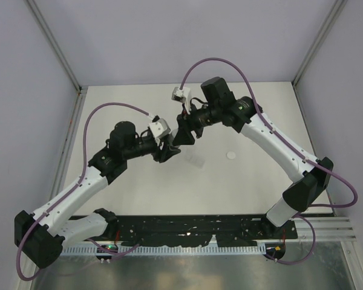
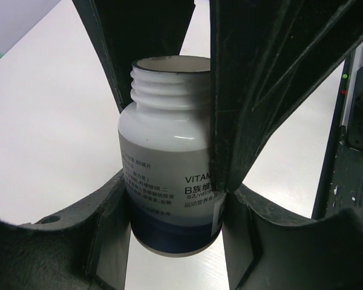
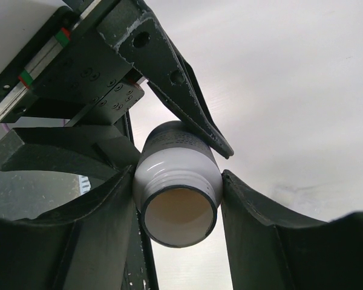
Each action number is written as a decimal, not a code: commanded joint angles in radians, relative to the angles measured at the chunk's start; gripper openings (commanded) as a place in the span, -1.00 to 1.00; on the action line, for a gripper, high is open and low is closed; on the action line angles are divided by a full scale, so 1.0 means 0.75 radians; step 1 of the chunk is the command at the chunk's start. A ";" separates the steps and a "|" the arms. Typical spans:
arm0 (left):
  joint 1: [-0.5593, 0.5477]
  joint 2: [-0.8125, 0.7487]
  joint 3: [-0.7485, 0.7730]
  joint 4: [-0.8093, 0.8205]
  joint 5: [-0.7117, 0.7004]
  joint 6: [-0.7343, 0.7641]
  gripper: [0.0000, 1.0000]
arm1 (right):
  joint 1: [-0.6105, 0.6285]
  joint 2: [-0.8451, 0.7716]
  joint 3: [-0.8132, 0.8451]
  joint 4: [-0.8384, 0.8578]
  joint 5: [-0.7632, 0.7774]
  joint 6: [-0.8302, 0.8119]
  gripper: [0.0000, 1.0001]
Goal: Sort the pills into containers
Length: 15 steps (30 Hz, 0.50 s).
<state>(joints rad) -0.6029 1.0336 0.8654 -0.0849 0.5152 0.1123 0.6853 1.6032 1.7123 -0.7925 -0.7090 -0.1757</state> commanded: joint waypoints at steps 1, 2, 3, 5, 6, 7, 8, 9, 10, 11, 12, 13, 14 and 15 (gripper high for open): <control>-0.004 -0.051 0.055 0.070 -0.024 0.028 -0.44 | 0.005 -0.049 0.045 0.020 0.021 0.026 -0.73; -0.004 -0.053 0.059 0.064 -0.018 0.032 -0.32 | 0.005 -0.055 0.049 0.020 0.023 0.028 -0.80; -0.002 -0.059 0.065 0.062 -0.010 0.038 -0.19 | 0.003 -0.059 0.055 0.020 0.025 0.034 -0.87; 0.002 -0.065 0.073 0.064 -0.002 0.038 0.07 | 0.000 -0.072 0.073 0.022 0.025 0.040 -0.88; 0.002 -0.067 0.077 0.068 0.002 0.036 0.19 | 0.000 -0.074 0.077 0.020 0.025 0.044 -0.88; 0.004 -0.065 0.086 0.068 0.004 0.032 0.36 | -0.002 -0.082 0.089 0.022 0.021 0.046 -0.88; 0.006 -0.065 0.092 0.068 0.008 0.028 0.55 | -0.004 -0.082 0.094 0.020 0.021 0.048 -0.88; 0.006 -0.065 0.096 0.066 0.011 0.026 0.69 | -0.008 -0.088 0.106 0.022 0.015 0.054 -0.88; 0.008 -0.069 0.104 0.066 0.013 0.024 0.82 | -0.008 -0.090 0.114 0.020 0.005 0.058 -0.88; 0.010 -0.075 0.108 0.064 0.017 0.020 0.90 | -0.012 -0.086 0.122 0.020 -0.006 0.066 -0.88; 0.010 -0.087 0.114 0.064 0.017 0.014 0.99 | -0.018 -0.088 0.138 0.020 -0.018 0.075 -0.88; 0.010 -0.092 0.118 0.064 0.017 0.010 0.99 | -0.020 -0.082 0.147 0.022 -0.036 0.081 -0.88; 0.014 -0.102 0.124 0.062 0.017 0.002 0.99 | -0.024 -0.080 0.161 0.024 -0.047 0.097 -0.88; 0.016 -0.110 0.129 0.062 0.017 -0.009 0.99 | -0.026 -0.076 0.169 0.030 -0.071 0.105 -0.88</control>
<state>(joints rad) -0.5995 0.9947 0.9077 -0.0853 0.5167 0.1196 0.6754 1.5929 1.7668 -0.7975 -0.7059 -0.1398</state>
